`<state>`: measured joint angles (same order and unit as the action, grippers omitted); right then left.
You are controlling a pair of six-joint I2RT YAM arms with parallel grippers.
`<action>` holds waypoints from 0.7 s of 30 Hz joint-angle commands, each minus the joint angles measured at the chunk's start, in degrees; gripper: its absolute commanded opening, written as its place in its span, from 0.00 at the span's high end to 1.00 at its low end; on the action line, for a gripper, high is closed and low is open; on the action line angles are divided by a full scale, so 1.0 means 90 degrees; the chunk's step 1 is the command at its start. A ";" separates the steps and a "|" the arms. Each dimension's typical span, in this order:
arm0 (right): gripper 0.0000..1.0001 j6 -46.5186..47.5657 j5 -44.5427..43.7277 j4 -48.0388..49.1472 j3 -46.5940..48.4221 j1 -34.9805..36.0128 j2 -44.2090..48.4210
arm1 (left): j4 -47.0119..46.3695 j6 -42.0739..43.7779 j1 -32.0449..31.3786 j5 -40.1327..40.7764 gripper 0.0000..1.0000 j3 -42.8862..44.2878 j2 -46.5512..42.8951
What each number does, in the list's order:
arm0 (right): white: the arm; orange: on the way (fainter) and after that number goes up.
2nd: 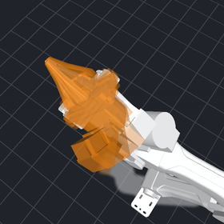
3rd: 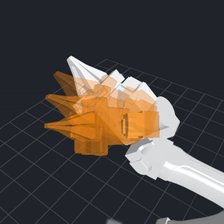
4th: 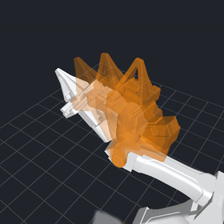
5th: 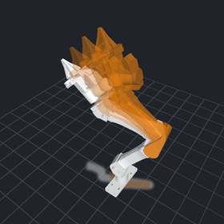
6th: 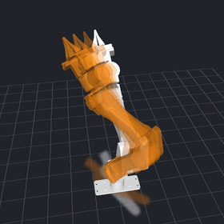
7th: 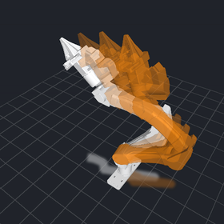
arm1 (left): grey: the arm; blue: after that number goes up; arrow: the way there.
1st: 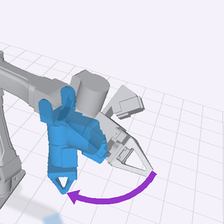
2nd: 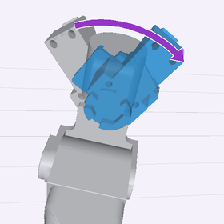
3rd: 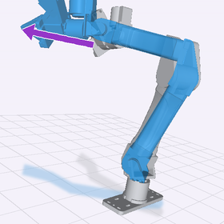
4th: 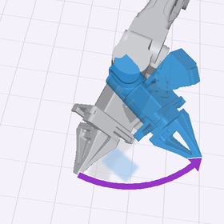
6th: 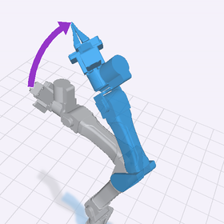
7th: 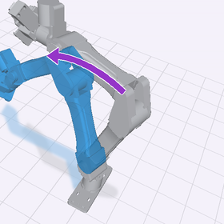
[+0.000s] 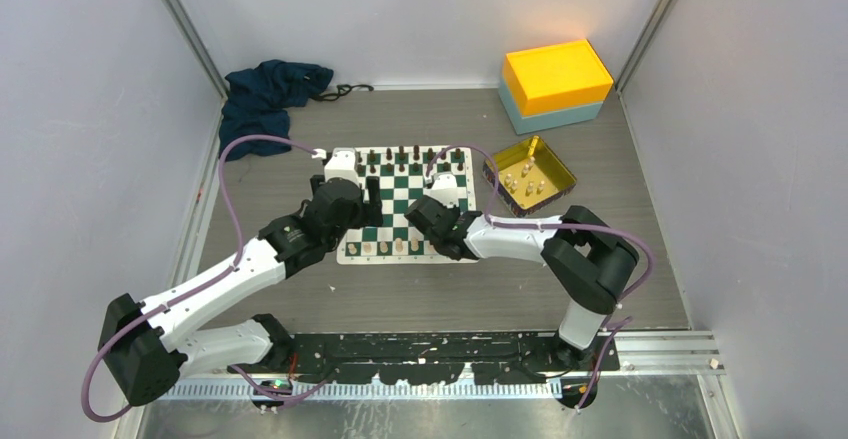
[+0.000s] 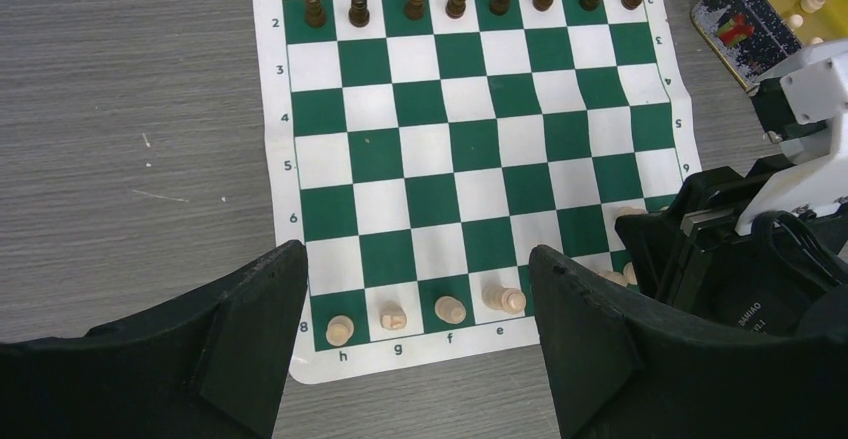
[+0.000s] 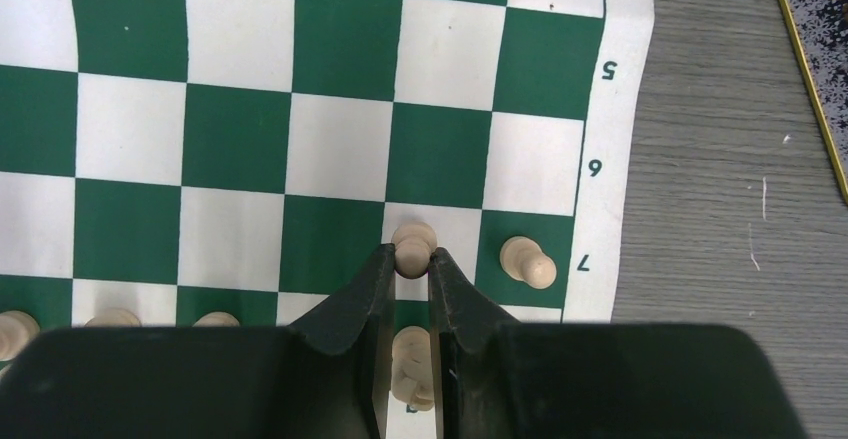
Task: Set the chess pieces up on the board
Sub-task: Place the chess piece on the chessboard.
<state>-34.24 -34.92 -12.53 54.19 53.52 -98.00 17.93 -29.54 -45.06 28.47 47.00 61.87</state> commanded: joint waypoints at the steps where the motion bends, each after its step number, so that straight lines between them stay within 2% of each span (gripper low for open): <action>1: 0.99 -0.0224 -0.0231 0.0278 0.0295 0.0031 -0.0034 | -0.0190 0.0060 -0.0023 0.0128 0.18 0.0022 -0.0131; 21: 0.99 -0.0534 -0.0396 -0.0034 0.0365 0.0020 -0.0070 | -0.0181 0.0070 -0.0027 0.0118 0.18 0.0002 -0.0136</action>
<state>-36.82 -35.53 -12.51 55.20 53.52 -98.70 17.93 -29.50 -45.06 28.45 47.00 61.87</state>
